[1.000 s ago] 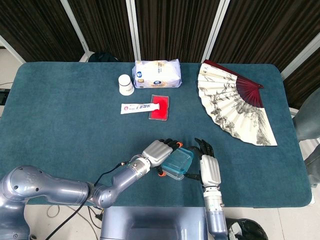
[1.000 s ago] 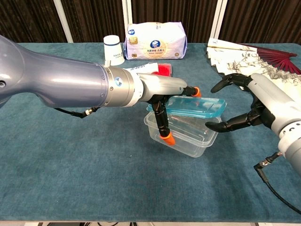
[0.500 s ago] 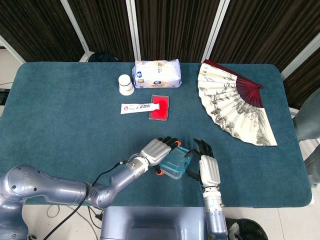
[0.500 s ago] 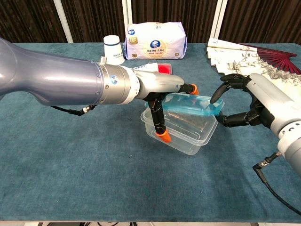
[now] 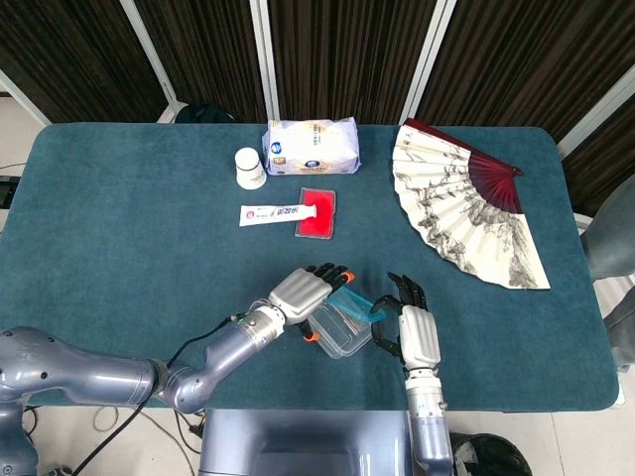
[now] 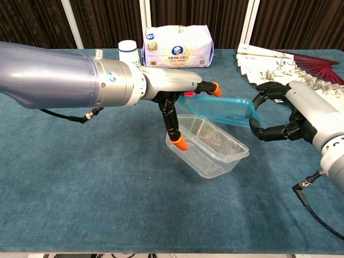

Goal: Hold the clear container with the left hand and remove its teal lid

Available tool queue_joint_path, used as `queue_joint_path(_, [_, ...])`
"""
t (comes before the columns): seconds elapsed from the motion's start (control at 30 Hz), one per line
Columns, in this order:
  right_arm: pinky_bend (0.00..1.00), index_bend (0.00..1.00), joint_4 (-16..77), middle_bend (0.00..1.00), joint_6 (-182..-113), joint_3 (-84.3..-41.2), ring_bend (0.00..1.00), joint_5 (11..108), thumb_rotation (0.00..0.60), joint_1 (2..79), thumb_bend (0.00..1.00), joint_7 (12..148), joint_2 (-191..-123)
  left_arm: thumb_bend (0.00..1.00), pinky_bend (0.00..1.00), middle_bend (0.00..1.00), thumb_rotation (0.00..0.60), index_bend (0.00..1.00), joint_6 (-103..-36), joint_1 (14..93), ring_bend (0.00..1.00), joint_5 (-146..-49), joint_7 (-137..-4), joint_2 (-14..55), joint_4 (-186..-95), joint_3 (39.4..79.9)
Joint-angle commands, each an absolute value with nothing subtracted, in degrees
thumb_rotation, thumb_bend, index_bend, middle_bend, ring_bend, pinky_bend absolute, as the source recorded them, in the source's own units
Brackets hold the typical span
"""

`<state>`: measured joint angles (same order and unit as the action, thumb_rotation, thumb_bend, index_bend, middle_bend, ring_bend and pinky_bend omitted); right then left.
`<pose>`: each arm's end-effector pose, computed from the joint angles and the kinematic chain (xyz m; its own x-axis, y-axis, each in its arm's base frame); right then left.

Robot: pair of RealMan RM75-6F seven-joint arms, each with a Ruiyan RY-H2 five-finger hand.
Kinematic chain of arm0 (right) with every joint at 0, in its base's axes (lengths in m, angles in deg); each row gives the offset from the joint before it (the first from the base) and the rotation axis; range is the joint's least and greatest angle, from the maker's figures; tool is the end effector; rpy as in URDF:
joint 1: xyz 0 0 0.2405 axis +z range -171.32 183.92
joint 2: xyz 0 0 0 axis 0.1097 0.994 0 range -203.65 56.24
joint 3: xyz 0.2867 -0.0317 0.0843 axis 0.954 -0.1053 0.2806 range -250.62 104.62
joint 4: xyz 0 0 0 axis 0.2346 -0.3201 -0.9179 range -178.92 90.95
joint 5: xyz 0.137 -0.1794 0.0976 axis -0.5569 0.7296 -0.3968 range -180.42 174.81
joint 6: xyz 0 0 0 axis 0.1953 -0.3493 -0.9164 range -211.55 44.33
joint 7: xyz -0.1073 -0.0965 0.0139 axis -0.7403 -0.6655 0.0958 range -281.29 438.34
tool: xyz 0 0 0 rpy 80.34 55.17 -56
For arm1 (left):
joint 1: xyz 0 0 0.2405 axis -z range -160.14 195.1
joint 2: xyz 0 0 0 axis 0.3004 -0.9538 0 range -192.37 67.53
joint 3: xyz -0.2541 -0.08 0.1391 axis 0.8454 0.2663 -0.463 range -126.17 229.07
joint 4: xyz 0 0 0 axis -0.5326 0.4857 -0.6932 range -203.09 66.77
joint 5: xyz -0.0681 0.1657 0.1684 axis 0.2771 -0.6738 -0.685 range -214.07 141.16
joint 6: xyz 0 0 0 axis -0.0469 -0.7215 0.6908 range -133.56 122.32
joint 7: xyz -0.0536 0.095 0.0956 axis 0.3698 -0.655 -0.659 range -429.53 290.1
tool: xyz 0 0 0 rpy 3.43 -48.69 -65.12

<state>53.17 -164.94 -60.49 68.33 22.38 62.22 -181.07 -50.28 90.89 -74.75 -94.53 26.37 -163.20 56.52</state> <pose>-0.1666 -0.2471 -0.0778 -0.1911 -0.0682 0.9792 -0.9815 0.0277 -0.1896 -0.0115 0.3690 -0.0998 0.5623 0.4674 0.6821 0.7553 -0.6261 -0.1936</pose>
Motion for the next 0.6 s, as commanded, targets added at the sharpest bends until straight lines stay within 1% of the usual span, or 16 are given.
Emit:
queue_joint_path(0.03, [0.00, 0.57, 53.0, 0.14, -165.0, -60.5, 0.00, 68.5, 0.600, 22.3, 0.59, 62.4, -180.7, 0.00, 0.18, 0.00, 0.600, 0.00, -50.8, 89.9, 0.00, -76.3, -94.3, 25.2, -163.6, 55.9])
queue_joint_path(0.13, [0.00, 0.58, 53.0, 0.14, -165.0, -60.5, 0.00, 68.5, 0.600, 22.3, 0.59, 62.6, -180.5, 0.00, 0.18, 0.00, 0.600, 0.00, -51.2, 89.1, 0.00, -77.4, -94.0, 24.3, -163.8, 55.4])
queue_joint_path(0.33, [0.00, 0.58, 52.8, 0.14, -165.1, -60.0, 0.00, 68.7, 0.600, 22.5, 0.59, 62.6, -180.2, 0.00, 0.18, 0.00, 0.600, 0.00, -52.6, 87.1, 0.00, -79.6, -92.0, 22.7, -164.6, 55.9])
queue_joint_path(0.6, [0.00, 0.58, 52.8, 0.14, -165.0, -56.8, 0.00, 68.1, 0.600, 23.6, 0.59, 62.1, -178.9, 0.00, 0.18, 0.00, 0.600, 0.00, -57.5, 82.8, 0.00, -84.9, -88.2, 20.1, -165.7, 56.9])
